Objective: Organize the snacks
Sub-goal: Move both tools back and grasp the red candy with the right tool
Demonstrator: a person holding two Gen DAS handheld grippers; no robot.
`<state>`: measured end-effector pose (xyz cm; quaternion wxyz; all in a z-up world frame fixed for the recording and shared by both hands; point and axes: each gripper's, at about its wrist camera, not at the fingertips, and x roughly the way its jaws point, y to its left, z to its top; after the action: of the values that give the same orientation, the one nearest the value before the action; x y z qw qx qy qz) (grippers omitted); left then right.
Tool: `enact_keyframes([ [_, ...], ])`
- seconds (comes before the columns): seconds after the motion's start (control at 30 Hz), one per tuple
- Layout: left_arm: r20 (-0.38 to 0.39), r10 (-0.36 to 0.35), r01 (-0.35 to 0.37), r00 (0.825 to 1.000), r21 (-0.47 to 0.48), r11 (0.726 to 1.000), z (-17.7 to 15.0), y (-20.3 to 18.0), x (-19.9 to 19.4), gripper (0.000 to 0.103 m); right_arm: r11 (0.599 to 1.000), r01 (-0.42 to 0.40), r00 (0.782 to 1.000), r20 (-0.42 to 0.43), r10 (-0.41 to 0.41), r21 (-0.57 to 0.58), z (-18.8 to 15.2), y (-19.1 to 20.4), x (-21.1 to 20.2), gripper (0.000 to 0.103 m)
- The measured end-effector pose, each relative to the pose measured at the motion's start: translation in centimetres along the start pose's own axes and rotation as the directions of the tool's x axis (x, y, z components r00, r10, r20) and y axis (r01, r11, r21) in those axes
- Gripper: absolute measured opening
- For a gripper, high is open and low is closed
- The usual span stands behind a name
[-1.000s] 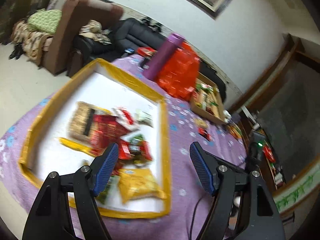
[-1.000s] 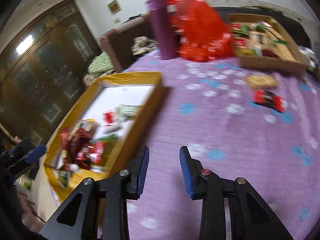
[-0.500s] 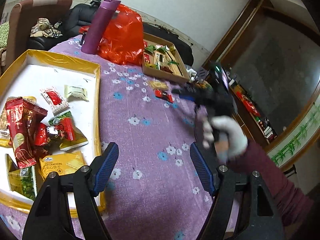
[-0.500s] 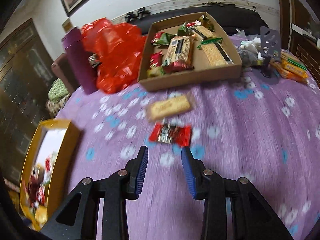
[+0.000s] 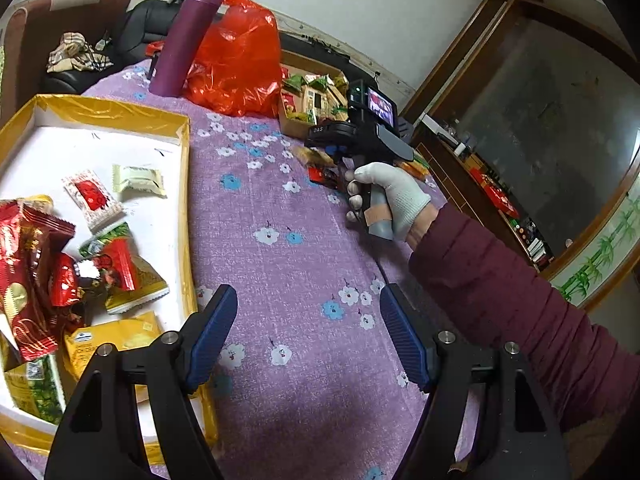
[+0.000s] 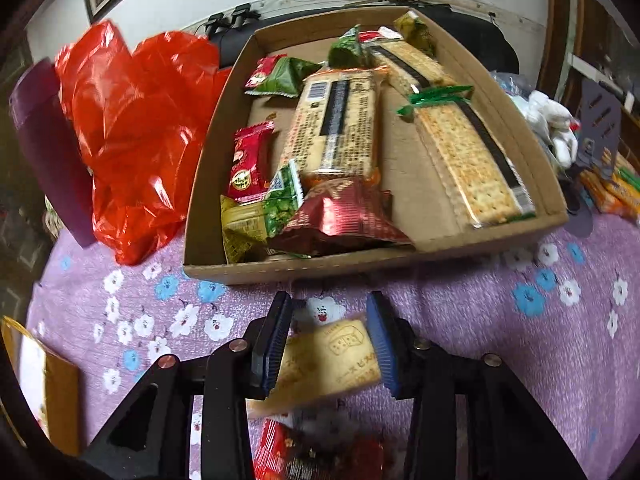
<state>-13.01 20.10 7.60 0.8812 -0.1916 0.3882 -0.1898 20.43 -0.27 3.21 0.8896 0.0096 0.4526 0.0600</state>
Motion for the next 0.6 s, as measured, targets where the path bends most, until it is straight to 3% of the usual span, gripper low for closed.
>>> enact_keyframes([
  [0.13,0.001,0.004,-0.004,1.000,-0.023,1.000,0.0,0.2,0.0,0.074,0.991,0.000,1.000,-0.030,-0.004,-0.130,-1.5,2.1,-0.8,0.041],
  [0.33,0.024,0.015,-0.014,1.000,-0.051,0.999,-0.1,0.5,-0.9,0.074,0.950,-0.164,0.983,-0.129,0.134,-0.266,-7.1,4.5,-5.0,0.042],
  [0.43,0.025,0.011,-0.010,1.000,-0.054,0.998,-0.2,0.3,-0.9,0.074,0.912,-0.311,0.940,-0.226,0.255,-0.266,-10.1,4.4,-7.2,0.042],
  [0.47,0.025,0.008,-0.007,1.000,-0.053,0.999,-0.3,0.1,-0.9,0.074,0.893,-0.382,0.911,-0.260,0.320,-0.238,-10.9,3.9,-8.2,0.040],
  [0.5,0.024,0.006,-0.005,1.000,-0.051,0.999,-0.4,-0.1,-0.8,0.074,0.880,-0.433,0.889,-0.250,0.383,-0.194,-11.1,2.7,-9.3,0.037],
  [0.53,0.021,0.003,-0.002,1.000,-0.050,0.999,-0.4,-0.3,-0.7,0.074,0.882,-0.440,0.889,-0.221,0.401,-0.167,-11.0,1.9,-10.0,0.040],
  [0.6,0.015,-0.006,0.007,1.000,-0.046,0.999,-0.5,-0.7,-0.5,0.074,0.916,-0.387,0.920,-0.107,0.377,-0.102,-10.6,-1.1,-11.7,0.042],
])
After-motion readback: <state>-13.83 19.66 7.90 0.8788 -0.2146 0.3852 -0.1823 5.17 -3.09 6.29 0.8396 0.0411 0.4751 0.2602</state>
